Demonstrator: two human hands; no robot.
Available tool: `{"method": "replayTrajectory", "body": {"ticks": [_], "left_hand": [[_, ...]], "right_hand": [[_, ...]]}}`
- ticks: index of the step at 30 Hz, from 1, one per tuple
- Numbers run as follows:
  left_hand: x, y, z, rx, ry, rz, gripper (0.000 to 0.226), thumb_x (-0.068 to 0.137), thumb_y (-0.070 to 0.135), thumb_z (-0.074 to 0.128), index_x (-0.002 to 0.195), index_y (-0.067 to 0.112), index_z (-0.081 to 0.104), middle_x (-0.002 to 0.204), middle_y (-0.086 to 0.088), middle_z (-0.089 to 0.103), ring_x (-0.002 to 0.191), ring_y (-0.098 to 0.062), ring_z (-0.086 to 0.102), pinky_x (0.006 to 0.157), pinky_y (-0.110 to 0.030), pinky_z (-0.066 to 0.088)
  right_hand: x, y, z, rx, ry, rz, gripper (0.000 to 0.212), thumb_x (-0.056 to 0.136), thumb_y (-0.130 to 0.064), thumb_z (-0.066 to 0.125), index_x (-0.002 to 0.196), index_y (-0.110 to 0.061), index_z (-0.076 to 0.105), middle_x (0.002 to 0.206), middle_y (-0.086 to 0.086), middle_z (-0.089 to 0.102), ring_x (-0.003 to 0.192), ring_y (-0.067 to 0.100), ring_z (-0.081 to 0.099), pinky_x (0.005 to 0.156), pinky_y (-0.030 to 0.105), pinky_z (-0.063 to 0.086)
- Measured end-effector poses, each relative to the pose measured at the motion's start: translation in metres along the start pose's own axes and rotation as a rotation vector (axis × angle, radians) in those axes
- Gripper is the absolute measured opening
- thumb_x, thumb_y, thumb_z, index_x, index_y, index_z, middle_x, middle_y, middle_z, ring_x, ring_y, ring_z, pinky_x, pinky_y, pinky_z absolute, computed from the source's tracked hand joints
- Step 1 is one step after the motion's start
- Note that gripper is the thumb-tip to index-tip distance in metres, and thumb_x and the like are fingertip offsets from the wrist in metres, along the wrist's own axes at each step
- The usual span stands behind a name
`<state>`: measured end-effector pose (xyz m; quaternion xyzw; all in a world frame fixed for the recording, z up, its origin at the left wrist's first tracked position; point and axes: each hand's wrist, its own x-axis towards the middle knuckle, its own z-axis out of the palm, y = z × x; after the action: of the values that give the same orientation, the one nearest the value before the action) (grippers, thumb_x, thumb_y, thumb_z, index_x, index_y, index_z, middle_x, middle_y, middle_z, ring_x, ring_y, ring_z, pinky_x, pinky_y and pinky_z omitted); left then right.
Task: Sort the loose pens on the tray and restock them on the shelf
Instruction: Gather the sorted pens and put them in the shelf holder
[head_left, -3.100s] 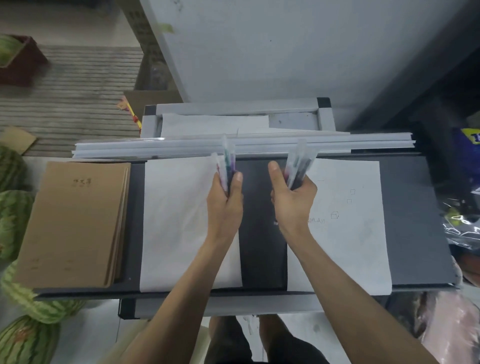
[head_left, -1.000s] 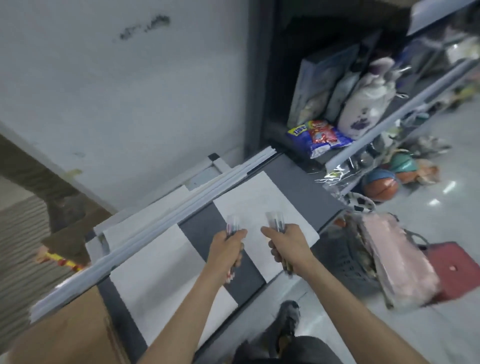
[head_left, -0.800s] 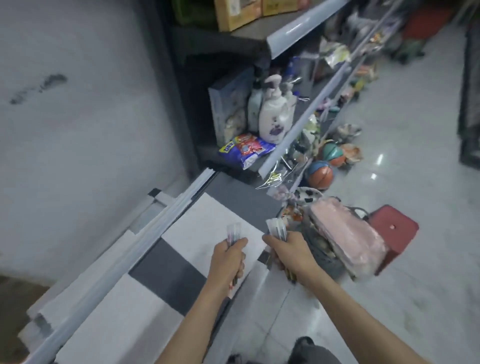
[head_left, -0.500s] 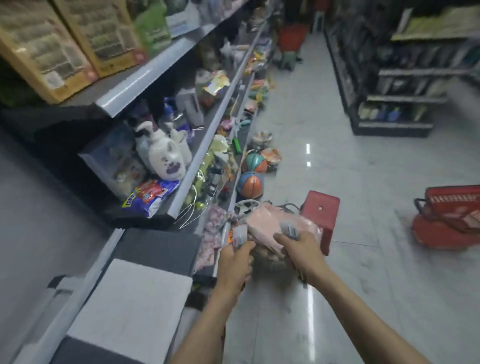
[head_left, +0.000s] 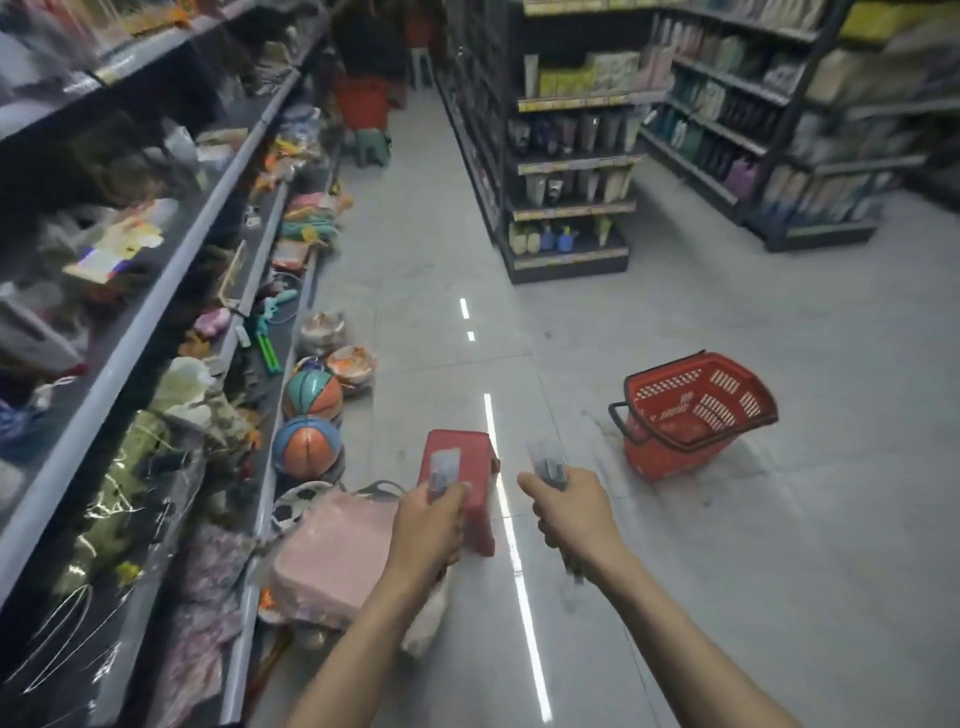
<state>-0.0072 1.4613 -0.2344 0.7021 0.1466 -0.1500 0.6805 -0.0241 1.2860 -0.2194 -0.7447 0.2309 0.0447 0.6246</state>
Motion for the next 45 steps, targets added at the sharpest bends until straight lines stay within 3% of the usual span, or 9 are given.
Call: {"method": "replayTrajectory", "body": {"ticks": [5, 9, 14, 26, 35, 45], "left_hand": [[0.089, 0.025, 0.040, 0.002, -0.007, -0.018, 0.033, 0.097, 0.019, 0.063, 0.068, 0.020, 0.050, 0.055, -0.002, 0.039, 0.044, -0.015, 0.031, 0.047, -0.024, 0.024], [0.175, 0.059, 0.065, 0.000, -0.034, -0.017, 0.046, 0.095, 0.017, 0.062, 0.050, 0.025, 0.053, 0.052, -0.005, 0.038, 0.042, -0.017, 0.031, 0.045, -0.025, 0.025], [0.283, 0.112, 0.093, -0.014, -0.052, -0.010, 0.018, 0.095, 0.018, 0.062, 0.085, 0.014, 0.047, 0.060, -0.005, 0.032, 0.047, -0.016, 0.026, 0.045, -0.026, 0.021], [0.557, 0.207, 0.153, -0.081, 0.032, -0.098, 0.016, 0.093, 0.017, 0.062, 0.090, 0.016, 0.046, 0.062, -0.001, 0.032, 0.049, -0.015, 0.023, 0.047, -0.028, 0.019], [0.759, 0.304, 0.194, -0.104, 0.232, -0.193, 0.016, 0.092, 0.024, 0.062, 0.085, 0.018, 0.049, 0.065, -0.003, 0.039, 0.046, -0.016, 0.029, 0.044, -0.024, 0.021], [0.928, 0.372, 0.102, -0.286, 0.470, -0.192, 0.029, 0.105, 0.036, 0.058, 0.087, 0.019, 0.043, 0.060, 0.003, 0.030, 0.046, -0.011, 0.026, 0.045, -0.026, 0.022]], "right_hand": [[0.095, -0.021, -0.006, 0.017, -0.024, 0.001, 0.037, 0.086, -0.028, 0.069, 0.059, -0.024, 0.044, 0.054, 0.000, 0.044, 0.045, 0.016, 0.038, 0.046, 0.027, 0.034], [0.185, -0.052, 0.002, -0.030, -0.028, -0.012, 0.037, 0.085, -0.029, 0.068, 0.056, -0.023, 0.046, 0.052, -0.002, 0.048, 0.044, 0.016, 0.039, 0.045, 0.026, 0.035], [0.294, -0.099, 0.005, -0.063, 0.010, 0.025, 0.031, 0.084, -0.030, 0.068, 0.063, -0.022, 0.046, 0.055, -0.001, 0.045, 0.046, 0.018, 0.039, 0.044, 0.024, 0.035], [0.579, -0.186, 0.007, -0.143, -0.078, 0.039, 0.030, 0.086, -0.026, 0.067, 0.069, -0.018, 0.043, 0.057, 0.001, 0.041, 0.047, 0.018, 0.033, 0.046, 0.027, 0.031], [0.824, -0.281, 0.042, -0.211, -0.328, 0.023, 0.032, 0.087, -0.023, 0.067, 0.066, -0.017, 0.043, 0.055, 0.001, 0.043, 0.048, 0.019, 0.036, 0.045, 0.028, 0.033], [1.004, -0.393, 0.184, -0.259, -0.650, -0.025, 0.028, 0.090, -0.032, 0.068, 0.071, -0.019, 0.050, 0.058, 0.002, 0.048, 0.053, 0.020, 0.042, 0.050, 0.032, 0.038]]}}
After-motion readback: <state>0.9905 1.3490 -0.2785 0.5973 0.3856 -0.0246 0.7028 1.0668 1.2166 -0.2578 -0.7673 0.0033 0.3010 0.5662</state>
